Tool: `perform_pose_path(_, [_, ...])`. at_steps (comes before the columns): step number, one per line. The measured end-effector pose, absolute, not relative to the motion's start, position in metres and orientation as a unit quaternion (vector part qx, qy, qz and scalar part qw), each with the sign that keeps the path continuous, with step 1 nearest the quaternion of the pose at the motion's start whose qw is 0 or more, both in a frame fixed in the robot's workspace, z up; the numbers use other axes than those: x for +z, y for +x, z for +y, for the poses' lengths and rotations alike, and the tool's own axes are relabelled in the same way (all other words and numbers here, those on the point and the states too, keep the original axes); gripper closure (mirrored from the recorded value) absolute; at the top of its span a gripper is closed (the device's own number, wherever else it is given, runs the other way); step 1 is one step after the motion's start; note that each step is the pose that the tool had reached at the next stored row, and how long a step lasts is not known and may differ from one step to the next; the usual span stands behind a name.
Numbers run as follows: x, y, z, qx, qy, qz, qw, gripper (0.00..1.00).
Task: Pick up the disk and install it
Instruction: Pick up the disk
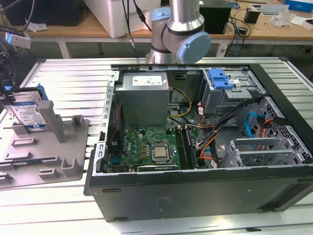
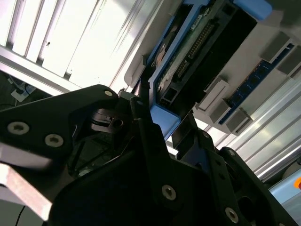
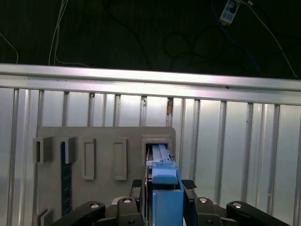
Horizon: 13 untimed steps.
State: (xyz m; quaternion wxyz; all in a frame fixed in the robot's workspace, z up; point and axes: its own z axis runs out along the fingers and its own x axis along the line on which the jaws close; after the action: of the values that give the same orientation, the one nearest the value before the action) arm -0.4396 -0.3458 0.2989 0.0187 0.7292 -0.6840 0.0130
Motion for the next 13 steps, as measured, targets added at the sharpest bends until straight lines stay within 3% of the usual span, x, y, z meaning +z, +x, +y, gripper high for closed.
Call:
perform_pose_path(4, [0.2981, -0.4396, -0.3458, 0.013, 0.729, -0.684, 0.019, 0.56])
perform_pose_path(5, [0.2979, -0.4396, -0.3458, 0.013, 0.729, -0.684, 0.019, 0.63])
perform_pose_path(13, [0.2957, -0.4396, -0.3458, 0.013, 0.729, -0.684, 0.019, 0.64])
